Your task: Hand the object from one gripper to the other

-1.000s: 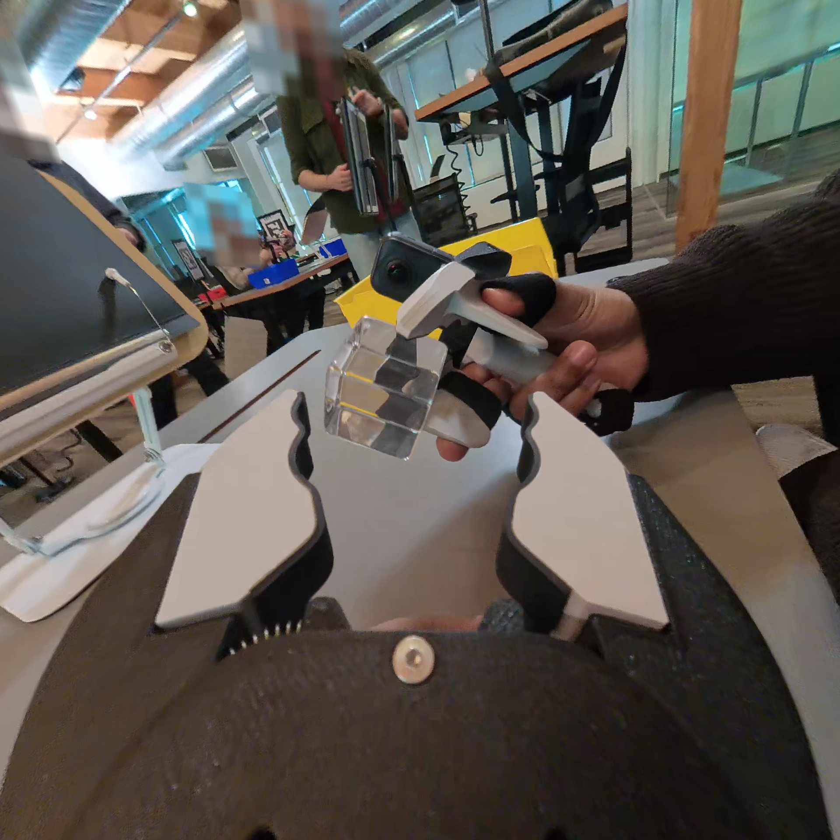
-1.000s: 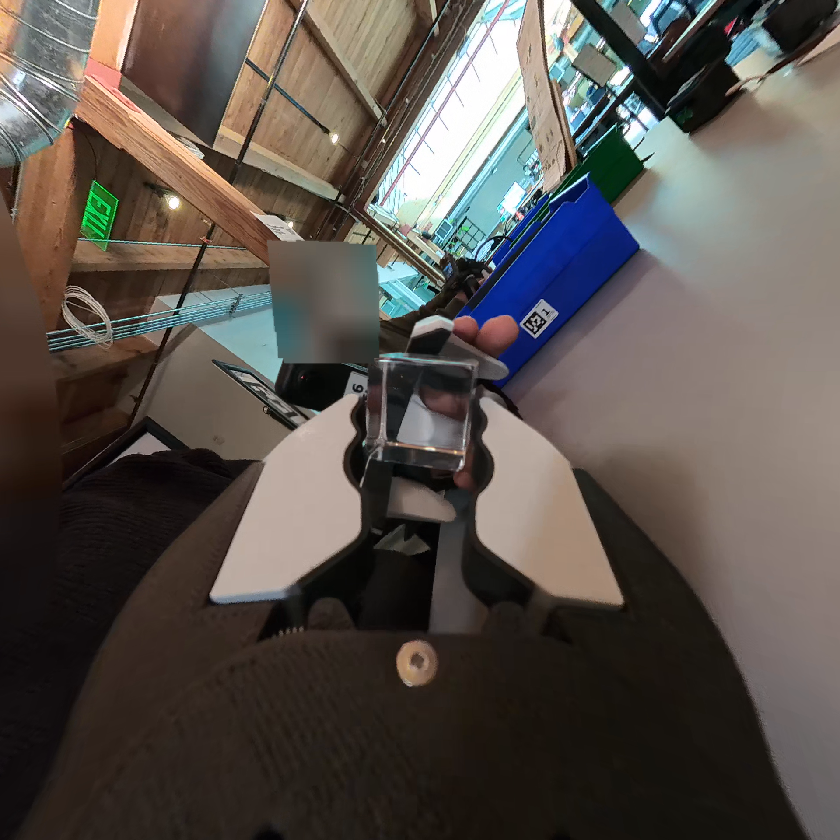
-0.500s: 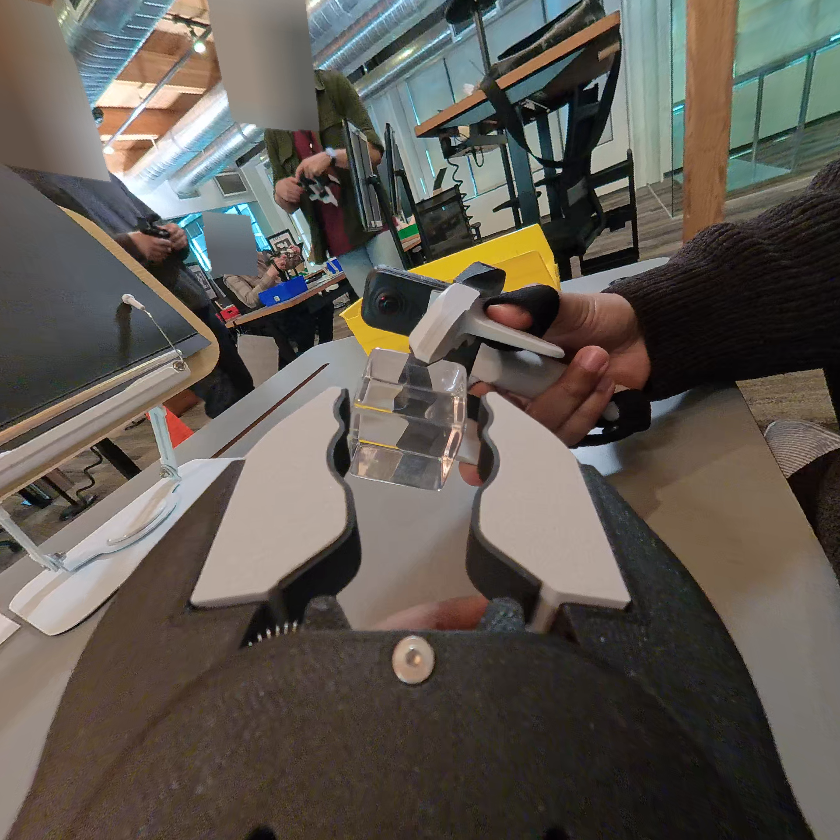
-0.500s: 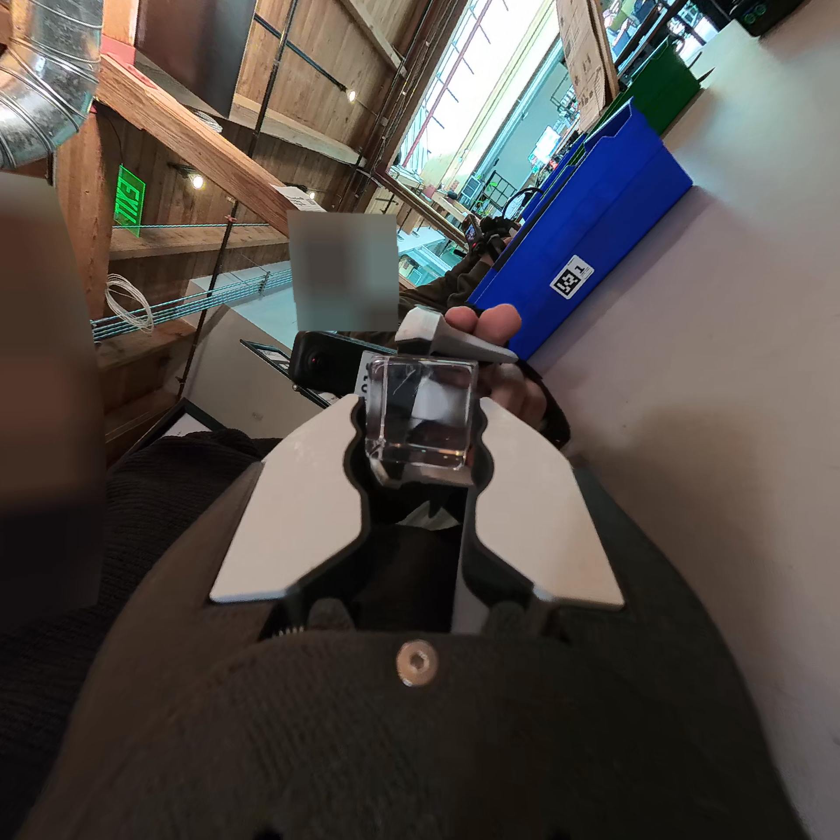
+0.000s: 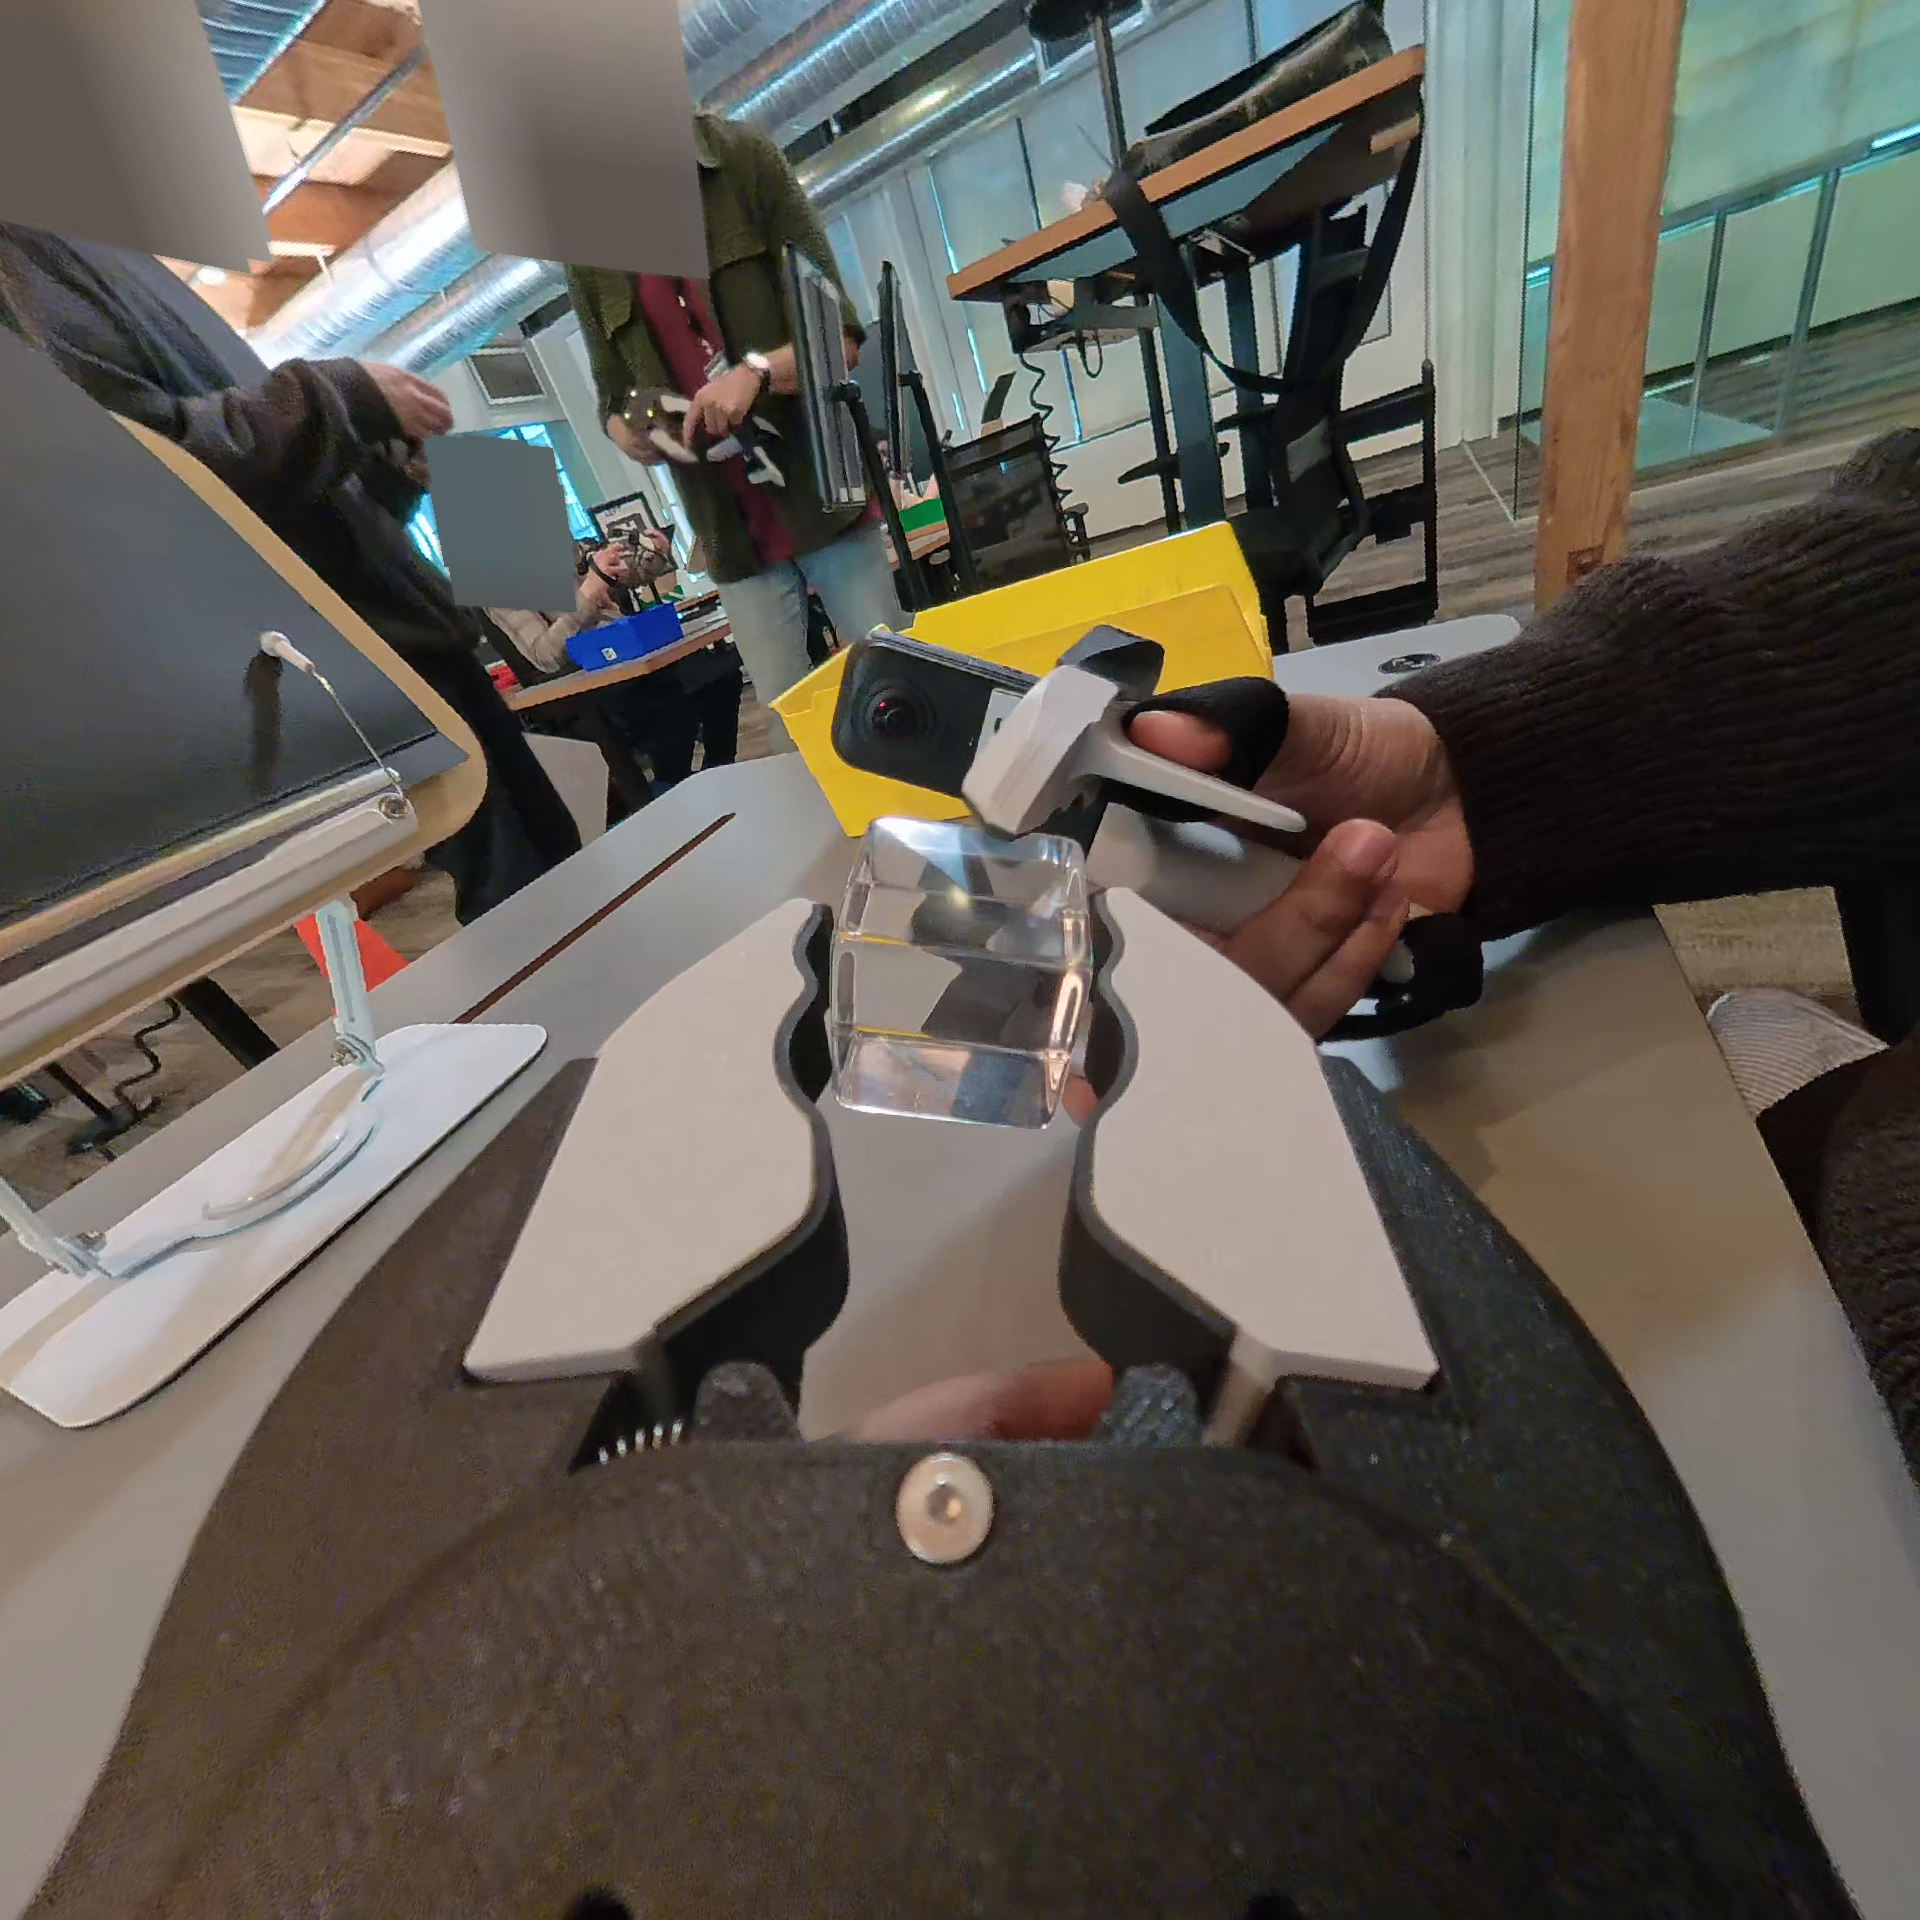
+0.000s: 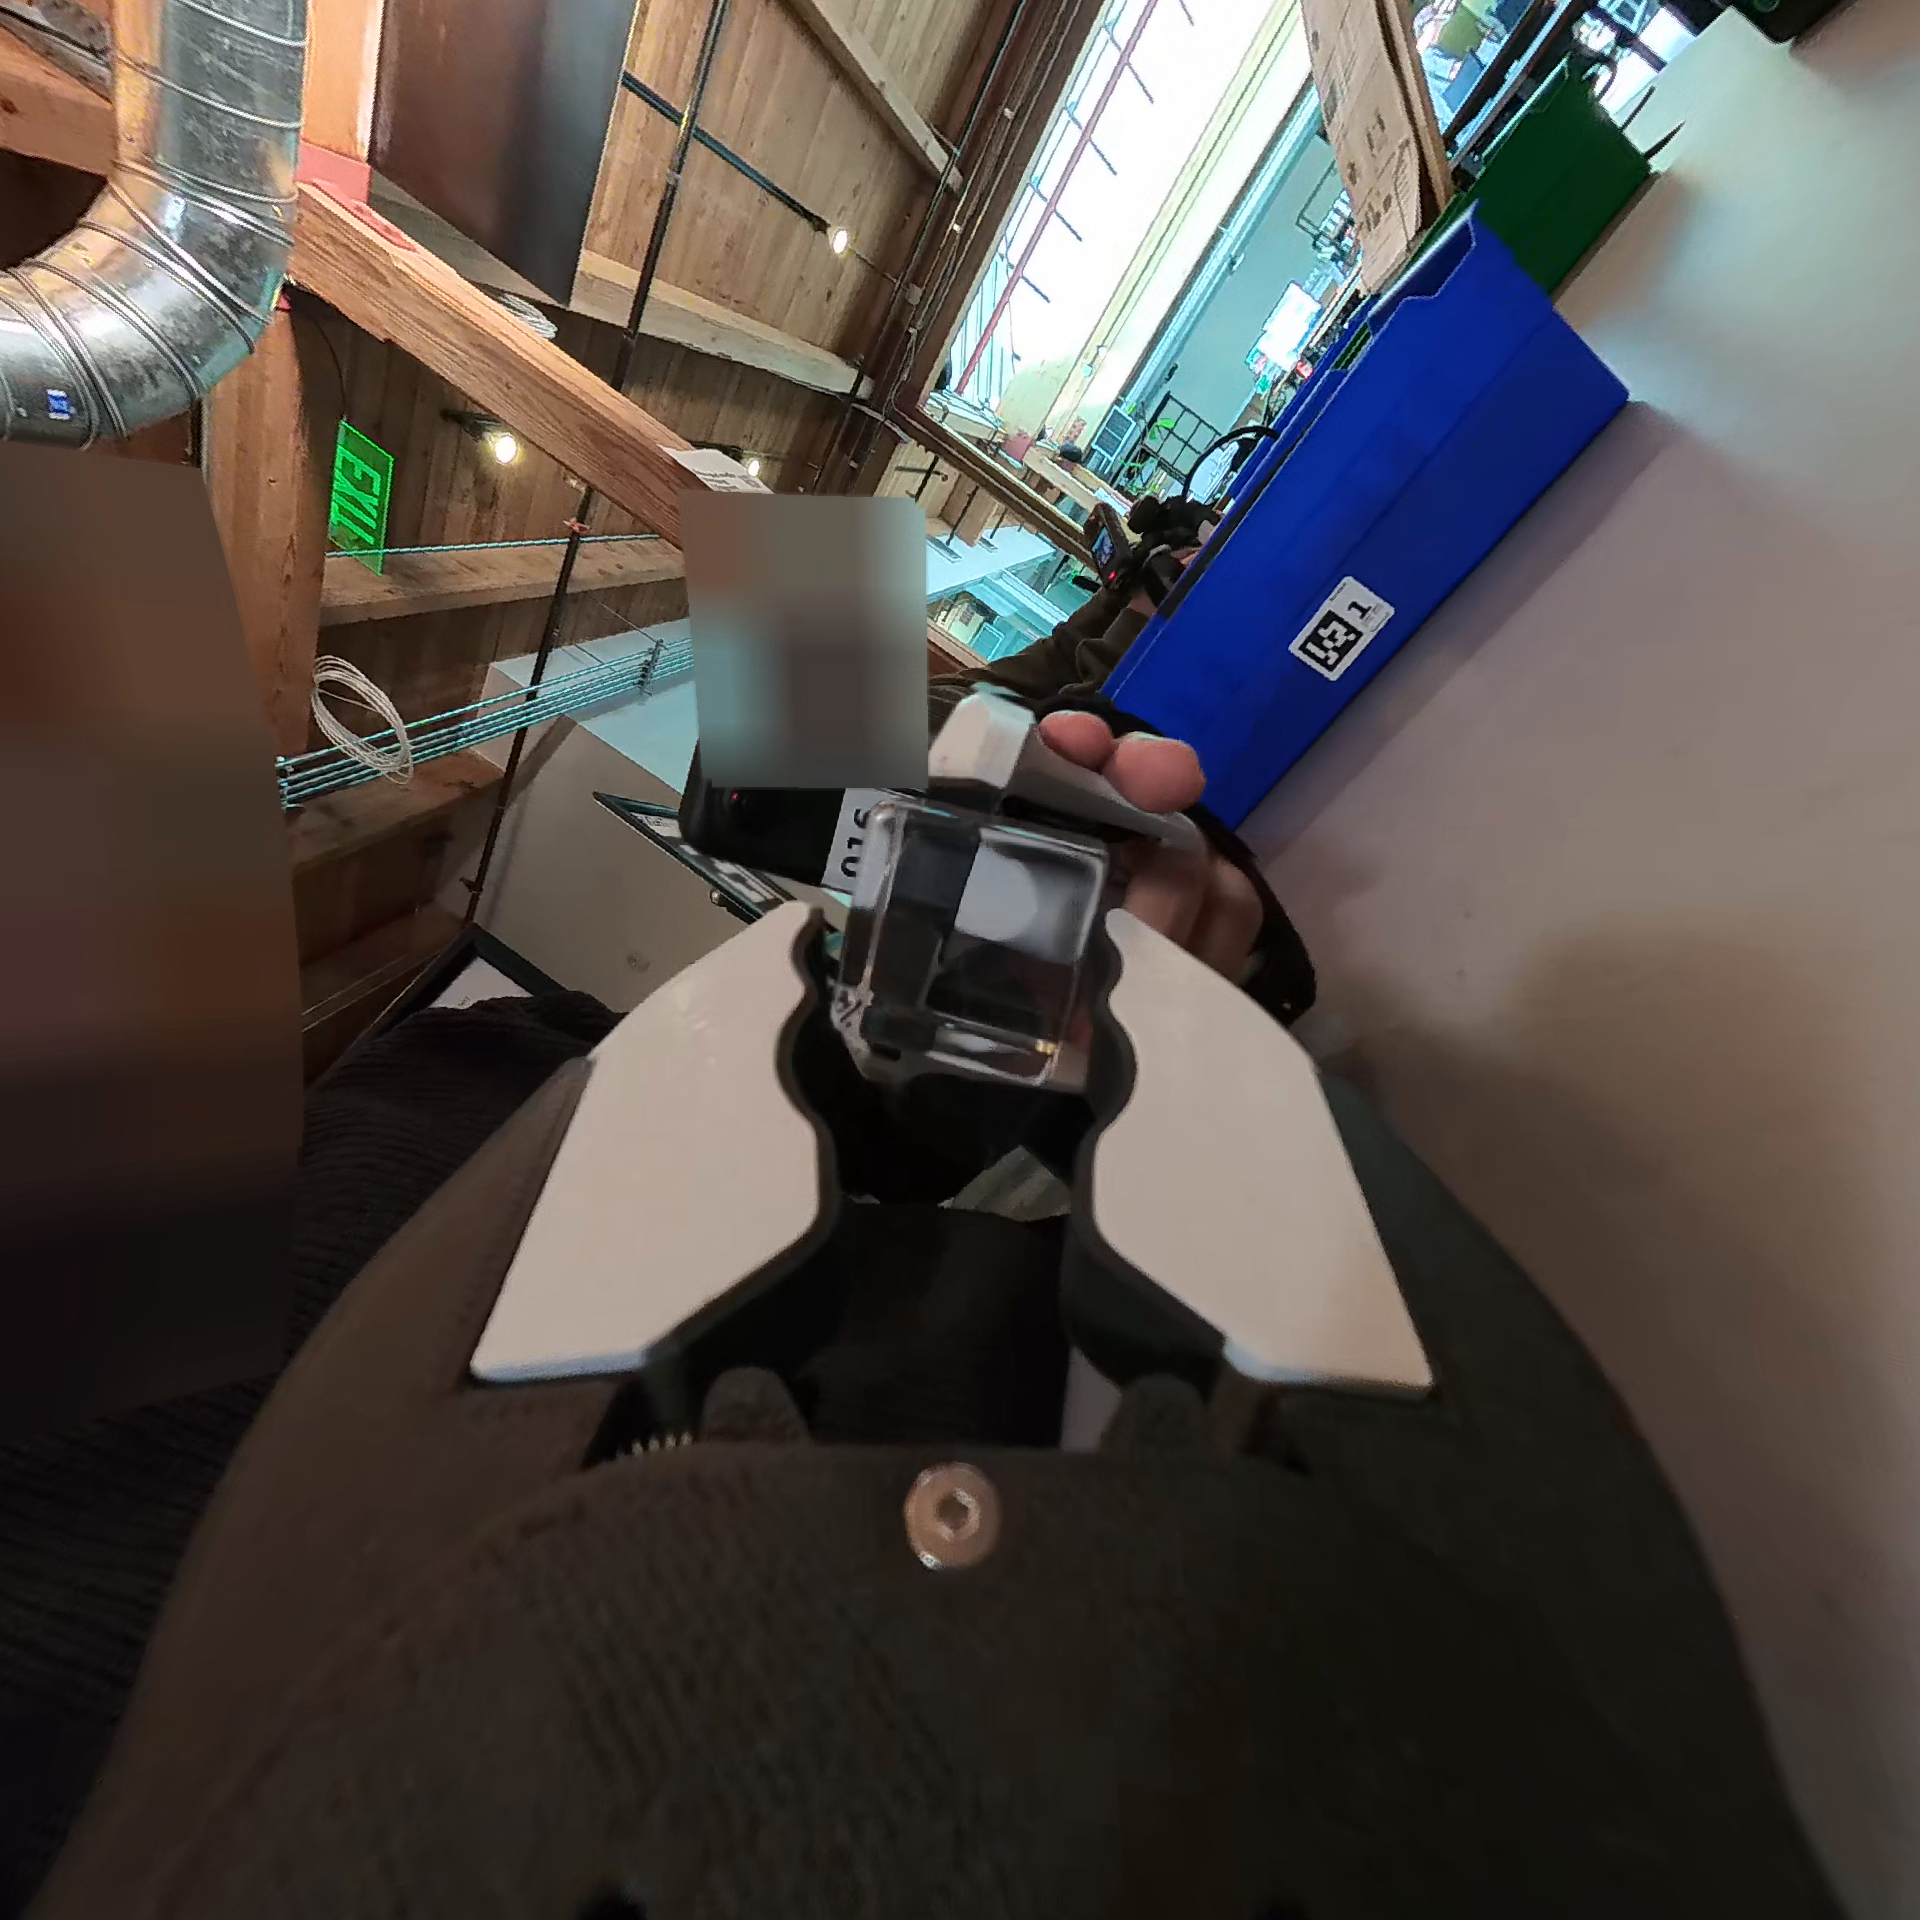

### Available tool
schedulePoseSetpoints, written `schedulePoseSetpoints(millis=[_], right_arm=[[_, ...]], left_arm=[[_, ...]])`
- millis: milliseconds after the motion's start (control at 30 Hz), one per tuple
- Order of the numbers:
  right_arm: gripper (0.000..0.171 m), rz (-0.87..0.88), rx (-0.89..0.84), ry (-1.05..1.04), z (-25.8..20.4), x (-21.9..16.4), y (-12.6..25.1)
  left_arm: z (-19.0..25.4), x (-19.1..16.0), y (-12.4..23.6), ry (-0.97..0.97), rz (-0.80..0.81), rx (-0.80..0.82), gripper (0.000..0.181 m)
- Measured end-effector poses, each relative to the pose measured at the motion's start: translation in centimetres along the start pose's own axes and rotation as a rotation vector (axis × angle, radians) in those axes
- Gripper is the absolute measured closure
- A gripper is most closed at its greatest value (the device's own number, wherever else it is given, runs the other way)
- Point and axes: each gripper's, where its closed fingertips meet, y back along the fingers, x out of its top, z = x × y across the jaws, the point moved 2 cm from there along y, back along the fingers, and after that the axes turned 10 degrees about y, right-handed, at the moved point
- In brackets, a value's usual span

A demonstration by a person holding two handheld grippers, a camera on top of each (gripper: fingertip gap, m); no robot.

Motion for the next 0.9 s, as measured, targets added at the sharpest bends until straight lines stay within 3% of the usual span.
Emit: schedulePoseSetpoints(millis=[33,200,500,733,900], right_arm=[[0.119,0.006,0.002,0.008,-0.1,0.1,0.0],[0.11,0.056,-0.033,0.059,0.0,1.1,0.5],[0.099,0.069,-0.272,0.412,0.6,3.0,2.3],[0.098,-0.169,-0.374,0.9,0.4,1.2,1.6],[0.099,-0.259,-0.396,1.056,0.5,0.0,0.9]], left_arm=[[-0.1,0.0,0.0,0.022,0.0,0.002,0.134],[-1.6,0.1,0.3,0.219,0.004,0.015,0.134],[-4.1,-1.5,0.7,0.893,-0.014,-0.131,0.134],[-3.7,-1.8,0.7,1.247,-0.009,-0.323,0.135],[-2.3,-2.4,0.5,1.383,-0.086,-0.443,0.134]])
